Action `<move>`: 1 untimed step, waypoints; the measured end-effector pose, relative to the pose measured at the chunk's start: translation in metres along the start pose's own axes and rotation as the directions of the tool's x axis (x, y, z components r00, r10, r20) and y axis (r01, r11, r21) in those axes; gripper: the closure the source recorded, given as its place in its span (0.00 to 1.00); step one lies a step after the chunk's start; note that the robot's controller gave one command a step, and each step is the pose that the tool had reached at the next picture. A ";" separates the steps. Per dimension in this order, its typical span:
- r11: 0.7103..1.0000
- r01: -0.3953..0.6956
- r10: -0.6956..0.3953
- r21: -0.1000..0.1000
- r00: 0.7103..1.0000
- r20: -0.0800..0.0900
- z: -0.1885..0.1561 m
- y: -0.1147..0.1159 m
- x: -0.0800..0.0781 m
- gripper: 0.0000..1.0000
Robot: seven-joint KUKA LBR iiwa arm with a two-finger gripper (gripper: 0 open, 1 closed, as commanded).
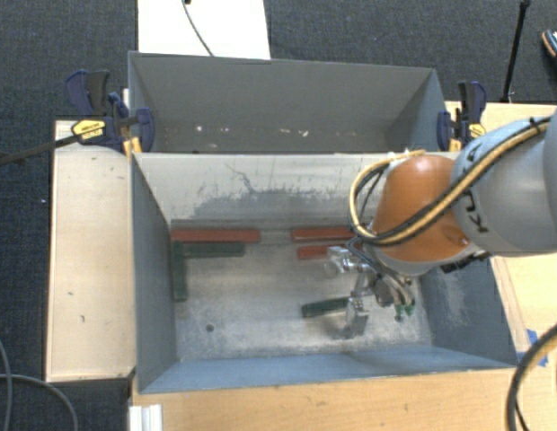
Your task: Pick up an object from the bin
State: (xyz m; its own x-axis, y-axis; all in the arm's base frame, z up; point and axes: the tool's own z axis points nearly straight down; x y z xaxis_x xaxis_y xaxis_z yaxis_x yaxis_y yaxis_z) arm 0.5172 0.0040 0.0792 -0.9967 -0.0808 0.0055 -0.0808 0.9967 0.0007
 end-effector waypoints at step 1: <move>0.999 -0.048 0.048 0.000 0.999 0.015 -0.079 -0.003 0.001 0.00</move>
Offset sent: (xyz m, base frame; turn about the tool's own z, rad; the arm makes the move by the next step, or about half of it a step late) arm -0.0027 -0.0031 0.0747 0.0492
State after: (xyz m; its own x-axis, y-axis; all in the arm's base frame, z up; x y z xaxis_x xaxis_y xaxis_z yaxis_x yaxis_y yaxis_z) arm 0.5168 0.0011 0.1584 -0.9994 -0.0325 -0.0091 -0.0325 0.9995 0.0003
